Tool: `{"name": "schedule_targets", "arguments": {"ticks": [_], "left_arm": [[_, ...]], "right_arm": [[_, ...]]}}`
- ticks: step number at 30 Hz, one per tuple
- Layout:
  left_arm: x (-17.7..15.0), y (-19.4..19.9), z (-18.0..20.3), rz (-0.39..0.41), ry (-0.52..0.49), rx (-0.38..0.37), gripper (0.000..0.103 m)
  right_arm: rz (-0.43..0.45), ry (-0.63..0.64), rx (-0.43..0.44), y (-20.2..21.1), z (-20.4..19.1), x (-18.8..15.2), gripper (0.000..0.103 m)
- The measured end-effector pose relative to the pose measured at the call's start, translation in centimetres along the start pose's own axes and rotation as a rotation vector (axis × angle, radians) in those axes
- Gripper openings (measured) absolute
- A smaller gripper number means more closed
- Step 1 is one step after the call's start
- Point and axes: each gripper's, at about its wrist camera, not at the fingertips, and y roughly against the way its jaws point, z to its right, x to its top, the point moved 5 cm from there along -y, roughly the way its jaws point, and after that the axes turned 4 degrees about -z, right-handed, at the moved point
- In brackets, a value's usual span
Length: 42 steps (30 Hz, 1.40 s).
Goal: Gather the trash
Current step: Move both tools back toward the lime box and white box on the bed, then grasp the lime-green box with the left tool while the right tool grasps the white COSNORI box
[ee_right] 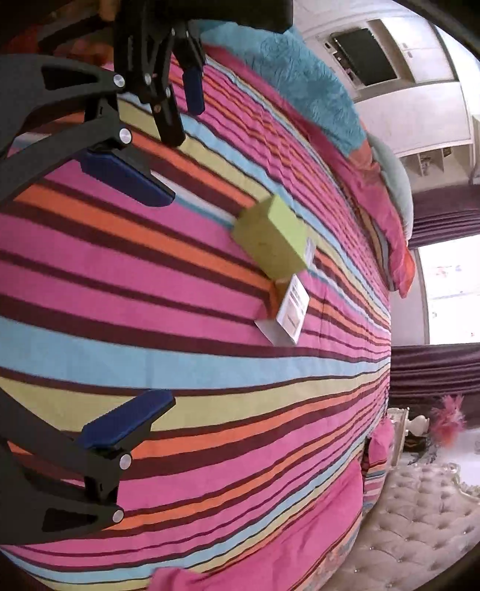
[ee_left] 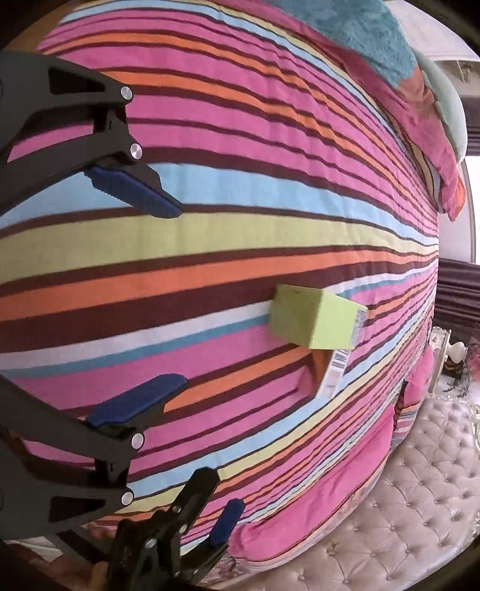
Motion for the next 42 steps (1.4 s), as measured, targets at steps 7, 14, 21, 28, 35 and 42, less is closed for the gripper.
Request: {"name": "schedule_targets", "arguments": {"ticks": [7, 14, 21, 28, 35, 42], "left_arm": [[3.4, -2.6, -0.2, -0.003, 0.015, -0.014, 0.084], [6.3, -5.0, 0.6, -0.005, 0.023, -0.026, 0.084], [8.5, -7.5, 0.8, -0.020, 0.038, -0.018, 0.084], [10.5, -9.5, 0.4, -0.033, 0.051, 0.003, 0.084], [12.0, -10.5, -1.5, -0.024, 0.112, -0.027, 0.082], [12.8, -10.3, -1.1, -0.022, 0.071, -0.047, 0.050]], "right_arm": [[-0.016, 0.032, -0.024, -3.1, 1.8, 2.7, 0.095], [-0.047, 0.119, -0.034, -6.7, 2.0, 5.2, 0.095], [-0.068, 0.214, -0.066, -9.8, 2.2, 7.0, 0.095], [-0.076, 0.252, -0.072, -12.2, 1.6, 8.4, 0.095], [-0.105, 0.239, -0.045, -14.0, 0.4, 10.4, 0.094], [-0.162, 0.184, -0.019, -14.7, -0.6, 10.8, 0.046]]}}
